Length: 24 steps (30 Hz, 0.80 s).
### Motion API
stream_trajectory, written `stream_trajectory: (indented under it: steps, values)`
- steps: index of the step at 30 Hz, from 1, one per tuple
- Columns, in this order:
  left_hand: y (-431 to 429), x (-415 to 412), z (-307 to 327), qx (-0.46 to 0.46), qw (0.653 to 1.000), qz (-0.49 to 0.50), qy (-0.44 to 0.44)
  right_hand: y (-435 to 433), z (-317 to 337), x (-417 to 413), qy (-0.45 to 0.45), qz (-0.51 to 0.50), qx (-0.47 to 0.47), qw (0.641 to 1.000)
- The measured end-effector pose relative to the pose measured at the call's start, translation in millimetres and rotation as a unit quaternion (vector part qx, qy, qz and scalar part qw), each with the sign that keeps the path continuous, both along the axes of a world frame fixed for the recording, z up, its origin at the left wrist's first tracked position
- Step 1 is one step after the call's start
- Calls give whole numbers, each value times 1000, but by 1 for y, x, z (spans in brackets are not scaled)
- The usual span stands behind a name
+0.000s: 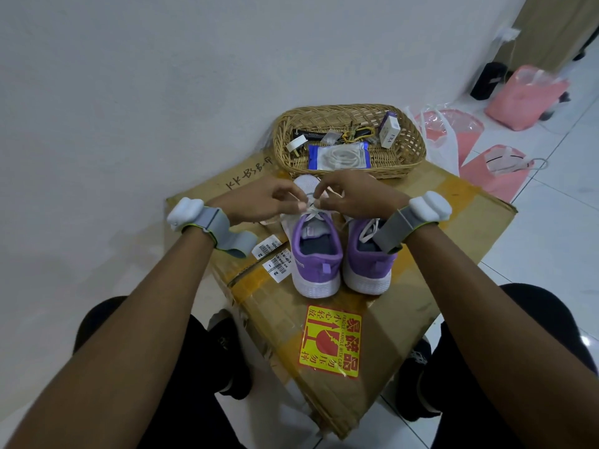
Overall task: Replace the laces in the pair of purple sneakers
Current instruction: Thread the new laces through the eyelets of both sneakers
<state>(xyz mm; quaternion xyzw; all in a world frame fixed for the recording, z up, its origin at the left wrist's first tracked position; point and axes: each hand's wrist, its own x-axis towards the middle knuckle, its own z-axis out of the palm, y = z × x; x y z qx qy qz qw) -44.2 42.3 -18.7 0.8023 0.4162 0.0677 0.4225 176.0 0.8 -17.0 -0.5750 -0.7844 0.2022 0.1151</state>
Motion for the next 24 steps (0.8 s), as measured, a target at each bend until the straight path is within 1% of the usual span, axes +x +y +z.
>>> stream_trajectory:
  steps: [3,7,9,12,13,14,15,16,17,19,22,24]
  values:
    - [-3,4,-4,-8,1000,-10,15,2,-4,3,15,0,-46,999]
    - [3,0,-4,8,1000,8,-20,5,0,9,54,-3,-88,995]
    - [7,-7,-4,25,1000,12,-6,5,2,14,38,1,-85,996]
    - [9,-13,-5,44,997,17,55,6,4,19,-15,-5,-83,996]
    - [7,-10,-5,28,998,29,53,5,5,18,-27,-3,-86,996]
    - [4,-6,-4,-5,998,57,25,5,5,17,-29,-3,-91,995]
    - [1,0,-2,-53,993,102,-27,4,6,15,-11,-8,-99,995]
    - [-1,6,-1,-110,977,159,-92,3,7,13,29,-26,-116,992]
    - [-3,12,0,-168,949,216,-159,3,6,9,89,-54,-140,985]
    - [-5,21,-5,-265,876,306,-262,2,3,3,225,-122,-178,950]
    - [-10,25,-14,-383,769,361,-362,6,-7,-3,399,-211,-227,863]
    - [-11,25,-19,-434,704,377,-416,9,-9,-3,464,-235,-265,812]
